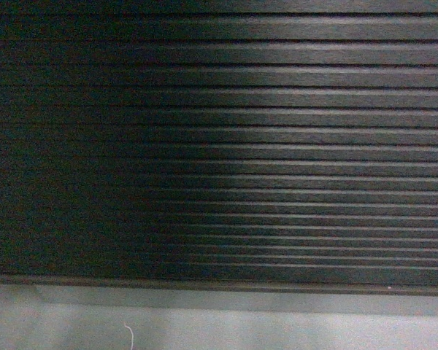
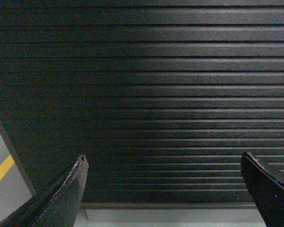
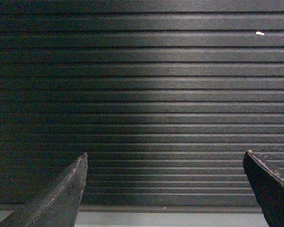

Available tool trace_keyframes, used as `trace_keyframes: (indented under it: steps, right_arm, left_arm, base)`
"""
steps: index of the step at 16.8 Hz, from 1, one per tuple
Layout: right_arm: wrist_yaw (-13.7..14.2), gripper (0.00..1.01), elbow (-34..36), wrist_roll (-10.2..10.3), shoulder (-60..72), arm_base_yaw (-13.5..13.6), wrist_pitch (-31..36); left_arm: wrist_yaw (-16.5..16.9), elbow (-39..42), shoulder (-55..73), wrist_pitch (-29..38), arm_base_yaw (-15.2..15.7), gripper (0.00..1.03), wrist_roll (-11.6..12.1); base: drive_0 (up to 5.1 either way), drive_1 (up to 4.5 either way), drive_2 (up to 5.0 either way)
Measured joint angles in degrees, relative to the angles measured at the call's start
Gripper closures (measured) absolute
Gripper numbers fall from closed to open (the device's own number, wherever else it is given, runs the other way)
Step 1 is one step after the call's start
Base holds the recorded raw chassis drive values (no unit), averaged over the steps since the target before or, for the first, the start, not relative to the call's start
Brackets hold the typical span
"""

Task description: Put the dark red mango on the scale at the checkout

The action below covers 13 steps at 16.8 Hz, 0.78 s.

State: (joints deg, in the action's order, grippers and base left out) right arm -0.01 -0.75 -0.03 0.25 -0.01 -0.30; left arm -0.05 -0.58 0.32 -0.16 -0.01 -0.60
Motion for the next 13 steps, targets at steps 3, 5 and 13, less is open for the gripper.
trace_keyframes:
  steps: [3, 5, 13]
  right_arm:
    - [0.02, 0.03, 0.0, 0.0, 0.0, 0.0, 0.02]
    - [0.0, 0.03, 0.0, -0.02, 0.0, 0.0, 0.07]
    - [0.0, 0.03, 0.0, 0.0, 0.0, 0.0, 0.07]
  left_arm:
    - [0.0, 0.0, 0.0, -0.11, 0.0, 0.05, 0.0]
    - [0.02, 0.0, 0.0, -0.09, 0.0, 0.05, 0.02]
    - [0.0, 0.0, 0.0, -0.02, 0.0, 0.05, 0.0]
  base:
    - [0.0, 0.0, 0.0]
    - [0.0, 0.0, 0.0]
    - [0.0, 0.0, 0.0]
